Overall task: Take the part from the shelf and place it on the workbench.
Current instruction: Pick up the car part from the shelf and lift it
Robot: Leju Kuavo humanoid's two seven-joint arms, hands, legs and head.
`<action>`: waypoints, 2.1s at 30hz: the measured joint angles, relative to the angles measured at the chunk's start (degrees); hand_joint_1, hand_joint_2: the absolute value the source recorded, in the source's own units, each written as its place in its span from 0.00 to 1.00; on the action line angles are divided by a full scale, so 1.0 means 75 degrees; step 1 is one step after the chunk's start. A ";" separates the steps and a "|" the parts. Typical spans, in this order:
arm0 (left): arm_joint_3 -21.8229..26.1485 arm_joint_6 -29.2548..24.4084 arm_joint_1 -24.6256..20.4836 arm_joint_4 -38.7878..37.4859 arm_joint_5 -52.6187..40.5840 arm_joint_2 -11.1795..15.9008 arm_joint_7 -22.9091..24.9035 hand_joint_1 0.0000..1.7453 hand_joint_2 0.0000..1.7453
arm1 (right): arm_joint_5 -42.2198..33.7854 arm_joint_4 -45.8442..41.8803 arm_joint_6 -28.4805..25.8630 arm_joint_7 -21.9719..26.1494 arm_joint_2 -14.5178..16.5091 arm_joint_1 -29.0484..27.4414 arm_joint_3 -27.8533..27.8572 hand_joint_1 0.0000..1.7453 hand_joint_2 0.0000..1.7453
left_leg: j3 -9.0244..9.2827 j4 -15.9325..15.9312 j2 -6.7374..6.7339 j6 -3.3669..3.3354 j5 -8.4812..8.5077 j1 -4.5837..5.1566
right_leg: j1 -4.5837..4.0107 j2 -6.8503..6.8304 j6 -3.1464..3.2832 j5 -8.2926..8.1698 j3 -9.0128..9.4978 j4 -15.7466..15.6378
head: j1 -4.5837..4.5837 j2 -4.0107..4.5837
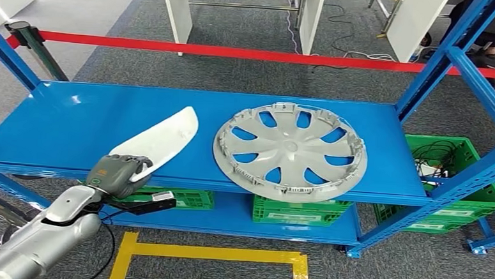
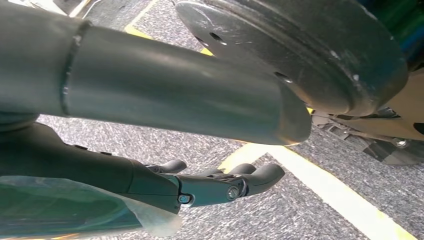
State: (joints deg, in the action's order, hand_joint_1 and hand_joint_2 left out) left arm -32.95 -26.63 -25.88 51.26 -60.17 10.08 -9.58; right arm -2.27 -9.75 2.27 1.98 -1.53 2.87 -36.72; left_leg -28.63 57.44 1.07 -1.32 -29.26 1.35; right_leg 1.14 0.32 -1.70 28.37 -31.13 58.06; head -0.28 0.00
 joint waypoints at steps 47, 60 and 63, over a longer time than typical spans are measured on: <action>0.3389 -0.1776 0.4227 0.6779 0.0408 -0.1981 -0.3978 1.00 1.00 | -0.0538 0.0000 -0.0374 0.0206 0.0101 -0.0149 0.0315 0.00 0.00 | -0.0019 0.0000 -0.0036 -0.0017 0.0001 0.0000 | 0.0000 0.0029 -0.0010 -0.0010 -0.0009 -0.0017 | 0.0000 0.0000; 0.3014 -0.1779 0.4903 0.7144 0.1531 -0.1029 -0.2646 1.00 1.00 | -0.0495 0.0000 -0.0412 0.0229 0.0269 -0.0141 0.0358 0.00 0.00 | -0.0033 -0.0001 -0.0037 -0.0017 0.0000 -0.0002 | -0.0001 0.0031 -0.0010 -0.0010 -0.0021 -0.0017 | -0.0001 0.0000; 0.3052 -0.1781 0.5125 0.7392 0.1539 -0.0800 -0.2581 1.00 1.00 | -0.0489 0.0000 -0.0428 0.0223 0.0344 -0.0136 0.0358 0.00 0.00 | -0.0036 -0.0002 -0.0037 -0.0017 0.0000 -0.0002 | -0.0001 0.0030 -0.0010 -0.0009 -0.0022 -0.0017 | 0.0000 0.0000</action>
State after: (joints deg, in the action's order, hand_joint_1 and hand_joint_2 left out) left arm -10.07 -39.99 12.55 106.70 -48.63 4.08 -28.94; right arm -5.94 -9.75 -0.94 3.66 1.05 1.84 -34.04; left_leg -28.90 57.43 0.79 -1.45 -29.26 1.33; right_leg 1.13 0.55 -1.78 28.31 -31.29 57.94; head -0.28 0.00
